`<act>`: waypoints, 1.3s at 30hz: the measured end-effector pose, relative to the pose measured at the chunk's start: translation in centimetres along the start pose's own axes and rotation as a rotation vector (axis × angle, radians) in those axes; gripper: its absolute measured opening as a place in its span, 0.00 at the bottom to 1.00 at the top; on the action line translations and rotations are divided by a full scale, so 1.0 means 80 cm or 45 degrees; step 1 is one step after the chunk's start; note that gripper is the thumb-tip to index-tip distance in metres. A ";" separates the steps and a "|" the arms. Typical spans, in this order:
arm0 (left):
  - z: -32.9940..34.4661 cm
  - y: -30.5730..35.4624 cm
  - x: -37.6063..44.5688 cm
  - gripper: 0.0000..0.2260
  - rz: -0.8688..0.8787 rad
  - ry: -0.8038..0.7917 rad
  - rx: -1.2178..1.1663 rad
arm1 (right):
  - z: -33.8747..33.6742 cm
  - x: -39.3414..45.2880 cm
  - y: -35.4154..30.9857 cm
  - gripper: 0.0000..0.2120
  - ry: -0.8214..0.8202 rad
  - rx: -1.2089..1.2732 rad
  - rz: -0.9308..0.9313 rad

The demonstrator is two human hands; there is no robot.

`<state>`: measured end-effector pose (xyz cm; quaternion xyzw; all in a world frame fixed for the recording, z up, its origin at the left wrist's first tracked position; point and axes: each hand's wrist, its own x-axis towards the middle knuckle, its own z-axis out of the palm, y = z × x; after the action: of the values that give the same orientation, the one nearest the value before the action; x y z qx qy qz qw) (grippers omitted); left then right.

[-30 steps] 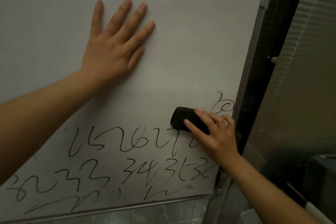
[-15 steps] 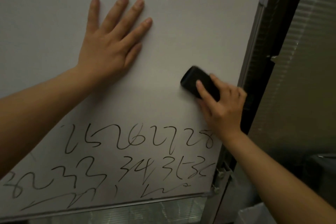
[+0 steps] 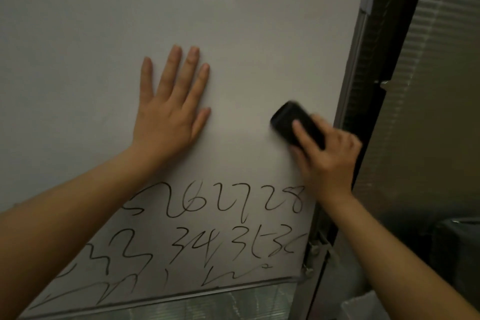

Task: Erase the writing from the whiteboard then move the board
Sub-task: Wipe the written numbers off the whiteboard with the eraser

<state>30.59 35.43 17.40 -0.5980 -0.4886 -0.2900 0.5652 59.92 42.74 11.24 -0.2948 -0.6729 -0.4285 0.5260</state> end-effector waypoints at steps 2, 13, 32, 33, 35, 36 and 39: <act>0.000 0.004 -0.004 0.26 0.007 0.004 -0.001 | -0.001 0.026 0.019 0.21 0.018 -0.041 0.130; 0.007 0.003 -0.018 0.27 0.010 0.055 -0.012 | 0.007 -0.051 -0.049 0.24 -0.021 0.121 0.627; 0.015 0.007 -0.026 0.27 0.023 0.082 -0.014 | 0.013 0.002 -0.025 0.24 0.061 0.134 0.799; 0.016 0.007 -0.025 0.27 0.024 0.082 -0.008 | 0.013 -0.014 -0.034 0.24 0.053 0.149 0.829; 0.018 0.004 -0.025 0.27 0.024 0.080 -0.006 | 0.012 -0.045 -0.050 0.24 0.003 0.183 0.877; 0.019 0.003 -0.026 0.27 0.024 0.078 -0.010 | 0.010 -0.056 -0.057 0.24 -0.022 0.203 0.903; 0.022 0.003 -0.026 0.27 0.021 0.079 -0.024 | 0.009 -0.067 -0.066 0.23 -0.007 0.256 0.967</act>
<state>29.70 36.62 15.08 -0.5983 -0.4631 -0.3083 0.5767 56.60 41.26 4.66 -0.4708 -0.5559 -0.1343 0.6718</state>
